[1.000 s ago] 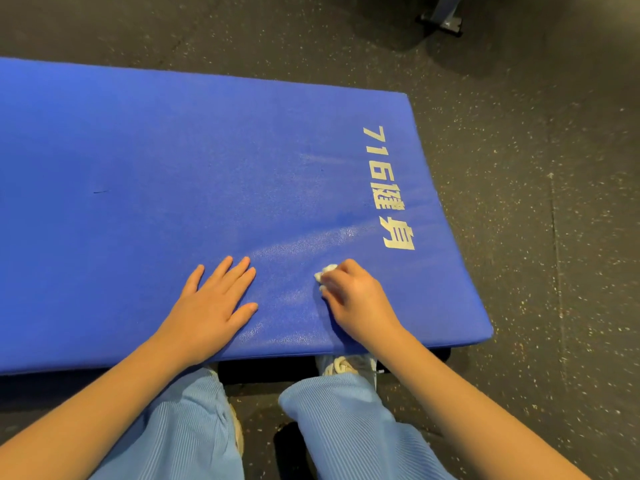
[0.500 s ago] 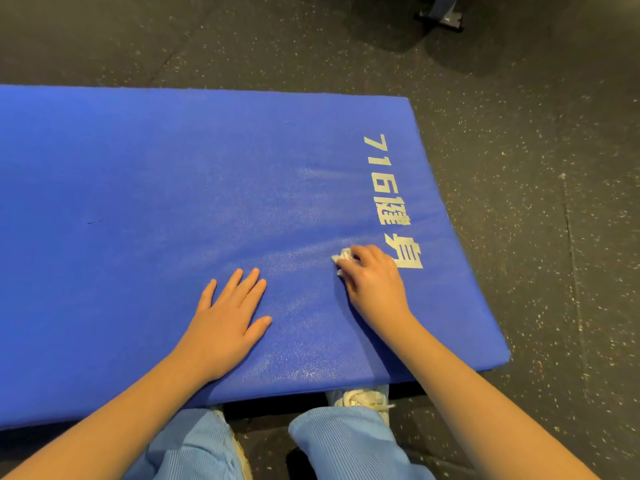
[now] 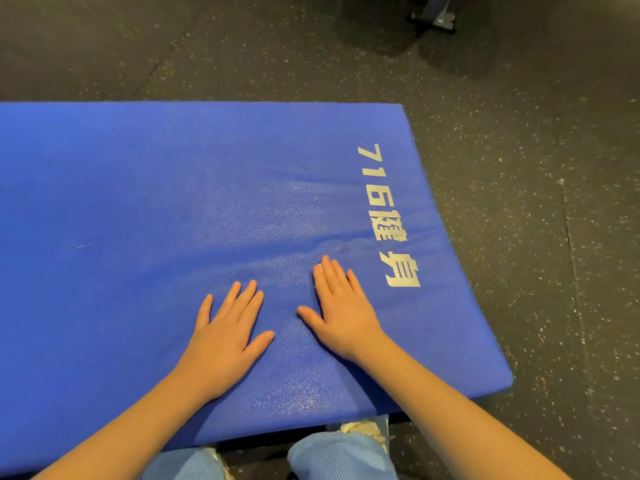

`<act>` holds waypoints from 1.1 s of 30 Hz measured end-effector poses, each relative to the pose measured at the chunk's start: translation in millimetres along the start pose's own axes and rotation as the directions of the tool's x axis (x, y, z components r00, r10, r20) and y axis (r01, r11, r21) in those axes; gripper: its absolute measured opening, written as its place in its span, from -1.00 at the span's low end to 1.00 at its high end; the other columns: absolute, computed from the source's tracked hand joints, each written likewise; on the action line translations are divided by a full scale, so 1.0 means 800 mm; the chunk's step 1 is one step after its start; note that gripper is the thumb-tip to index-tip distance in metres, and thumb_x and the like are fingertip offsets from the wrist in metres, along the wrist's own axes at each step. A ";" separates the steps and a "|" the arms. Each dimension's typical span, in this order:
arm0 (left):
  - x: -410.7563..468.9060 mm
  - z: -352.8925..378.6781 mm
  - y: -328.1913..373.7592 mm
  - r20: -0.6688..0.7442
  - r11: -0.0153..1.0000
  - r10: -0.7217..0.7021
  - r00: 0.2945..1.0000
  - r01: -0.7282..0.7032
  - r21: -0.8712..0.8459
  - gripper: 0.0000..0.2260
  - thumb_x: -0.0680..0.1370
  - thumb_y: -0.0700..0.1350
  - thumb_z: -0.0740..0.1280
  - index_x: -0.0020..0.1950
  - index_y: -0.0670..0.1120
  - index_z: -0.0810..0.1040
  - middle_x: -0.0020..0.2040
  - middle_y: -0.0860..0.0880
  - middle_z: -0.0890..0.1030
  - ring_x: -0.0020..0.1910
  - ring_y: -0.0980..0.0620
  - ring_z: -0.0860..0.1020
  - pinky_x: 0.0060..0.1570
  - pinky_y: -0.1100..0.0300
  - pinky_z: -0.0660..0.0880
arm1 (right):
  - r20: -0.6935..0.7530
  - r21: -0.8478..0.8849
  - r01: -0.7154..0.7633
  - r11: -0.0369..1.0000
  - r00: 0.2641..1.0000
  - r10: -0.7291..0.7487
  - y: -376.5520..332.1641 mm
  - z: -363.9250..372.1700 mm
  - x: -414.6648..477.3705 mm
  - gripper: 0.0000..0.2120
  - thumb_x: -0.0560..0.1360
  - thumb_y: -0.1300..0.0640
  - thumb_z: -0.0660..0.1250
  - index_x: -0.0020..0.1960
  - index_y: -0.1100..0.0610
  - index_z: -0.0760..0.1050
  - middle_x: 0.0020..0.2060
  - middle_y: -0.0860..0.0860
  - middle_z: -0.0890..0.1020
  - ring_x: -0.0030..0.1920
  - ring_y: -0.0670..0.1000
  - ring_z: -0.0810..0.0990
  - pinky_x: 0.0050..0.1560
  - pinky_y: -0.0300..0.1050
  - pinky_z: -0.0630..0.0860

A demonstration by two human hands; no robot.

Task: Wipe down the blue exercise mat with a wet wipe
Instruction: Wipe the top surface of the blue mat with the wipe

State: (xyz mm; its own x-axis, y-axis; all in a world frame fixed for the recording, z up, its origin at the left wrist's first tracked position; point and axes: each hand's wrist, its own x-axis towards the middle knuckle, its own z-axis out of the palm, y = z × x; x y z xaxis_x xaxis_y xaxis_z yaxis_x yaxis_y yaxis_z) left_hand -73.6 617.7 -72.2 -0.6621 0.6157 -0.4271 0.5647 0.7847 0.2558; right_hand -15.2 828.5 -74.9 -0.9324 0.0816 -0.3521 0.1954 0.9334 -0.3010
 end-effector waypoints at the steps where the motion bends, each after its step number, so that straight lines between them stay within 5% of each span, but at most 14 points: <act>1: 0.000 0.002 0.001 -0.014 1.000 0.002 1.000 -0.002 -0.003 -0.04 0.26 0.47 -0.57 0.56 0.04 -0.18 0.50 0.18 -0.30 0.49 0.15 -0.34 0.46 0.02 -0.37 | 0.008 -0.038 0.034 0.999 0.999 -0.034 0.007 -0.001 -0.005 -0.13 0.41 -0.35 -0.31 0.58 0.13 -0.12 0.56 0.06 -0.15 0.55 0.04 -0.19 0.46 -0.05 -0.32; 7: -0.003 0.004 0.002 -0.032 1.000 0.014 0.999 -0.015 -0.025 -0.13 0.40 0.45 -0.46 0.57 0.01 -0.04 0.53 0.15 -0.17 0.52 0.15 -0.25 0.44 0.04 -0.35 | -0.060 -0.051 -0.217 0.975 0.975 0.213 0.034 -0.023 0.063 -0.32 0.63 -0.20 -0.03 0.58 0.16 -0.14 0.56 0.09 -0.16 0.55 0.06 -0.19 0.51 0.02 -0.24; 13: 0.018 -0.015 -0.004 0.009 0.999 0.035 0.999 -0.035 0.006 -0.01 0.20 0.46 -0.63 0.54 0.05 -0.27 0.46 0.17 -0.38 0.45 0.17 -0.40 0.45 0.04 -0.37 | 0.024 -0.121 0.116 0.986 0.993 -0.113 0.020 -0.015 0.047 -0.29 0.61 -0.24 -0.03 0.57 0.15 -0.14 0.56 0.08 -0.17 0.55 0.04 -0.18 0.49 -0.03 -0.28; 18: 0.047 -0.019 -0.014 -0.008 0.999 0.023 1.000 -0.023 0.023 -0.01 0.25 0.47 -0.58 0.57 -0.01 -0.18 0.50 0.13 -0.30 0.48 0.14 -0.34 0.46 0.03 -0.32 | -0.058 -0.122 -0.195 0.973 0.980 0.189 0.049 -0.038 0.097 -0.31 0.63 -0.20 -0.02 0.57 0.17 -0.14 0.56 0.10 -0.16 0.55 0.06 -0.18 0.50 0.02 -0.24; 22: 0.043 -0.003 -0.016 -0.070 0.995 0.073 0.995 -0.068 0.074 -0.26 0.59 0.30 -0.26 0.50 -0.14 0.29 0.53 -0.03 0.16 0.51 0.00 0.06 0.41 -0.05 -0.04 | -0.001 -0.028 0.025 0.999 1.000 -0.025 0.013 -0.014 0.078 -0.22 0.57 -0.30 -0.07 0.57 0.18 -0.14 0.55 0.12 -0.17 0.55 0.09 -0.18 0.48 -0.04 -0.29; 24: 0.044 -0.001 -0.017 -0.059 0.995 0.064 0.996 -0.059 0.076 -0.32 0.62 0.27 -0.21 0.48 -0.15 0.33 0.51 -0.05 0.22 0.48 -0.01 0.11 0.38 -0.06 -0.01 | 0.004 -0.098 0.121 0.988 0.993 -0.121 0.025 -0.013 0.072 -0.21 0.53 -0.33 -0.16 0.57 0.16 -0.12 0.56 0.10 -0.15 0.56 0.07 -0.17 0.47 -0.06 -0.31; 30: 0.052 -0.013 -0.019 -0.014 0.998 0.051 0.999 -0.051 0.020 -0.12 0.28 0.45 -0.58 0.50 0.04 -0.29 0.48 0.16 -0.35 0.48 0.16 -0.37 0.44 0.06 -0.40 | -0.127 -0.048 -0.227 0.973 0.967 0.220 0.045 -0.032 0.125 -0.30 0.62 -0.21 -0.02 0.57 0.16 -0.15 0.56 0.10 -0.17 0.55 0.07 -0.20 0.49 0.05 -0.26; 33: 0.079 -0.030 -0.024 -0.045 0.997 0.066 0.997 -0.065 0.039 -0.14 0.37 0.43 -0.39 0.57 0.01 -0.14 0.48 0.15 -0.31 0.48 0.16 -0.33 0.45 0.06 -0.34 | -0.052 -0.026 -0.007 1.000 0.999 0.006 0.016 -0.018 0.113 -0.25 0.57 -0.29 -0.10 0.57 0.17 -0.16 0.55 0.10 -0.20 0.55 0.07 -0.21 0.48 0.00 -0.30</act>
State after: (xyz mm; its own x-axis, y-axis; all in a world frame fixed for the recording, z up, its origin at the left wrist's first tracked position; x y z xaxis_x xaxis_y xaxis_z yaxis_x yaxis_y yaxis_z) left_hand -138.1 643.3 -83.5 -0.6448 0.6691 -0.3695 0.6250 0.7399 0.2490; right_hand -101.3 852.9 -97.7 -0.9458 0.1050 -0.3073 0.1940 0.9415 -0.2754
